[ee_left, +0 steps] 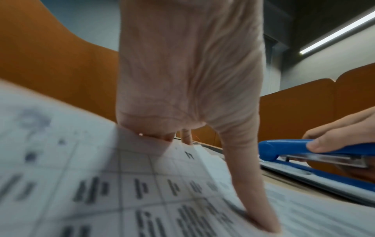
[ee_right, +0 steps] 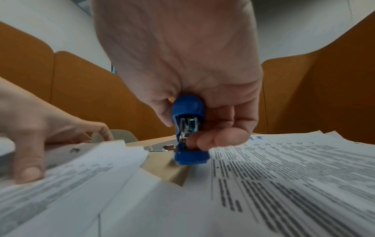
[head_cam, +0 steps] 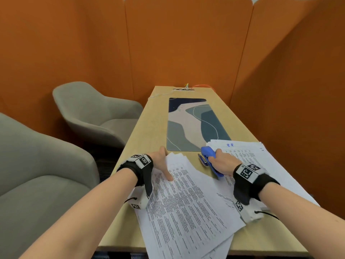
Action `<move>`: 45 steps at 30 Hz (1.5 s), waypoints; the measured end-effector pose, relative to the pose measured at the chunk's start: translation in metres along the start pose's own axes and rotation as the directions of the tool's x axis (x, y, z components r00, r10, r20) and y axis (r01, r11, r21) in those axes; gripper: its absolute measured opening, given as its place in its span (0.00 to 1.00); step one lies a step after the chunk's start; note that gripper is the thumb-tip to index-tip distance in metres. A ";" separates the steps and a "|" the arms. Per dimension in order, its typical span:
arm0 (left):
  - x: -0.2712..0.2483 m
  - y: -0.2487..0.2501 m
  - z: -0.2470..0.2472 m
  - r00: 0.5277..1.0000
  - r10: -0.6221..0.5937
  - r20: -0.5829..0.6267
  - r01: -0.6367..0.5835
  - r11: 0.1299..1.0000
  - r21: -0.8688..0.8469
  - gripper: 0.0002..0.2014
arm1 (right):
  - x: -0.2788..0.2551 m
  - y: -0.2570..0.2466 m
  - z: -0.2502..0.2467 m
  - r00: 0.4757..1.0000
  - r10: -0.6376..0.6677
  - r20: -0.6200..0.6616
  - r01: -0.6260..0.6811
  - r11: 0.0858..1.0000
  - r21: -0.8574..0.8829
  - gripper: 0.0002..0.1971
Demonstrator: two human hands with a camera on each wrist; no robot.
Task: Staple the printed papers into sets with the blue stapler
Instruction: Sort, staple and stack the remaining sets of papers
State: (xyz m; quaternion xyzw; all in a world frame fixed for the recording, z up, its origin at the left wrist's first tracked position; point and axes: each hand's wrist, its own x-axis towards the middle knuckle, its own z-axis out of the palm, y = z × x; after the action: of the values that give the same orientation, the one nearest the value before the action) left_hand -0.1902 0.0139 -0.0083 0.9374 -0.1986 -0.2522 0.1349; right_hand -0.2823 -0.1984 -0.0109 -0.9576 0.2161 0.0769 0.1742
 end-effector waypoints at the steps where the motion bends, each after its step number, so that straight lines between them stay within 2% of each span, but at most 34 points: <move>1: -0.002 -0.002 -0.001 1.000 0.012 -0.003 -0.012 1.000 -0.022 0.43 | 0.004 -0.002 0.001 1.000 0.004 -0.001 -0.004 1.000 -0.006 0.23; 5: -0.011 -0.020 -0.011 0.989 0.060 -0.133 -0.070 0.995 -0.068 0.32 | 0.017 -0.008 0.005 1.000 -0.012 -0.005 0.012 0.998 -0.064 0.23; 10: -0.041 -0.030 -0.048 0.914 0.283 -0.290 -0.315 0.946 -0.070 0.23 | 0.014 -0.018 0.012 0.998 -0.043 -0.038 0.038 0.992 -0.123 0.19; 12: -0.051 -0.028 -0.066 0.879 0.337 -0.339 -0.365 0.931 -0.023 0.21 | 0.011 -0.025 0.004 0.982 -0.066 -0.178 0.048 0.994 -0.099 0.20; 13: -0.053 -0.027 -0.075 0.863 0.354 -0.361 -0.380 0.925 0.000 0.22 | 0.006 -0.029 -0.003 0.957 -0.100 -0.271 0.111 0.994 0.023 0.21; 14: -0.055 -0.025 -0.084 0.847 0.369 -0.381 -0.391 0.920 0.021 0.23 | 0.000 -0.033 -0.013 0.933 -0.144 -0.330 0.222 0.952 0.210 0.21; 15: -0.058 -0.022 -0.093 0.839 0.375 -0.395 -0.391 0.919 0.041 0.25 | -0.010 -0.039 -0.024 0.917 -0.205 -0.344 0.343 0.844 0.412 0.21; 16: -0.061 -0.017 -0.102 0.827 0.388 -0.407 -0.399 0.915 0.062 0.26 | -0.024 -0.047 -0.033 0.911 -0.268 -0.313 0.407 0.701 0.586 0.21; 17: -0.067 -0.011 -0.109 0.811 0.411 -0.417 -0.417 0.905 0.081 0.26 | -0.035 -0.054 -0.039 0.912 -0.321 -0.254 0.403 0.602 0.689 0.22; 19: -0.078 0.006 -0.122 0.756 0.463 -0.463 -0.472 0.875 0.104 0.22 | -0.045 -0.064 -0.042 0.906 -0.366 -0.210 0.396 0.562 0.726 0.22; 21: -0.089 0.020 -0.129 0.658 0.485 -0.577 -0.515 0.848 0.126 0.16 | -0.043 -0.070 -0.042 0.900 -0.327 -0.287 0.428 0.546 0.720 0.16; 22: -0.092 0.023 -0.130 0.570 0.467 -0.676 -0.509 0.846 0.155 0.14 | -0.042 -0.071 -0.045 0.900 -0.294 -0.320 0.431 0.501 0.750 0.13; 23: -0.093 0.023 -0.129 0.446 0.420 -0.790 -0.465 0.863 0.197 0.14 | -0.041 -0.069 -0.048 0.909 -0.263 -0.323 0.411 0.435 0.801 0.11; 24: -0.094 0.020 -0.126 0.298 0.346 -0.890 -0.395 0.893 0.215 0.16 | -0.040 -0.066 -0.052 0.920 -0.242 -0.309 0.380 0.356 0.854 0.10; 25: -0.092 0.013 -0.123 0.166 0.247 -0.955 -0.346 0.921 0.178 0.22 | -0.040 -0.064 -0.057 0.927 -0.236 -0.291 0.351 0.274 0.895 0.09; 26: -0.090 0.006 -0.119 0.112 0.123 -0.986 -0.345 0.935 0.077 0.28 | -0.039 -0.061 -0.061 0.931 -0.243 -0.274 0.324 0.200 0.925 0.09; 27: -0.089 -0.001 -0.114 0.166 0.000 -0.986 -0.390 0.919 -0.066 0.35 | -0.038 -0.059 -0.064 0.931 -0.259 -0.257 0.298 0.134 0.945 0.10; 28: -0.085 -0.008 -0.109 0.300 -0.107 -0.948 -0.448 0.862 -0.239 0.40 | -0.036 -0.059 -0.066 0.932 -0.268 -0.243 0.275 0.089 0.957 0.11; 29: -0.081 -0.013 -0.103 0.457 -0.170 -0.873 -0.481 0.779 -0.403 0.43 | -0.035 -0.060 -0.067 0.932 -0.277 -0.234 0.257 0.050 0.965 0.12; 30: -0.076 -0.016 -0.097 0.582 -0.194 -0.790 -0.487 0.694 -0.530 0.43 | -0.034 -0.062 -0.068 0.933 -0.278 -0.229 0.243 0.016 0.970 0.13; 31: -0.072 -0.018 -0.092 0.657 -0.192 -0.729 -0.488 0.629 -0.605 0.38 | -0.034 -0.065 -0.068 0.932 -0.283 -0.228 0.232 -0.018 0.973 0.14; 32: -0.068 -0.020 -0.088 0.675 -0.182 -0.715 -0.499 0.602 -0.624 0.29 | -0.035 -0.068 -0.069 0.931 -0.285 -0.229 0.227 -0.041 0.973 0.15; 34: -0.065 -0.019 -0.081 0.613 -0.179 -0.769 -0.550 0.602 -0.578 0.14 | -0.036 -0.074 -0.070 0.927 -0.299 -0.228 0.215 -0.076 0.974 0.17; 36: -0.065 -0.016 -0.077 0.562 -0.162 -0.811 -0.600 0.595 -0.534 0.07 | -0.038 -0.081 -0.069 0.919 -0.310 -0.244 0.234 -0.069 0.970 0.18; 39: -0.066 -0.012 -0.068 0.510 -0.133 -0.850 -0.649 0.589 -0.482 0.04 | -0.042 -0.092 -0.062 0.913 -0.279 -0.297 0.327 0.067 0.943 0.18; 42: -0.065 -0.018 -0.057 0.460 -0.111 -0.881 -0.628 0.660 -0.412 0.04 | -0.041 -0.091 -0.056 0.919 -0.216 -0.329 0.374 0.221 0.901 0.18; 43: -0.064 -0.020 -0.054 0.450 -0.099 -0.887 -0.617 0.683 -0.390 0.04 | -0.039 -0.090 -0.055 0.925 -0.199 -0.325 0.367 0.241 0.898 0.16; 45: -0.060 -0.023 -0.051 0.434 -0.087 -0.897 -0.614 0.700 -0.365 0.04 | -0.039 -0.091 -0.054 0.930 -0.193 -0.312 0.349 0.200 0.916 0.14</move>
State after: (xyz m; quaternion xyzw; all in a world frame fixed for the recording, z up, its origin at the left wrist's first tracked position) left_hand -0.2044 0.0684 0.0513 0.7701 -0.1577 0.2314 0.5732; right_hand -0.2733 -0.1265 0.0753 -0.6763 0.0567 -0.1637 0.7159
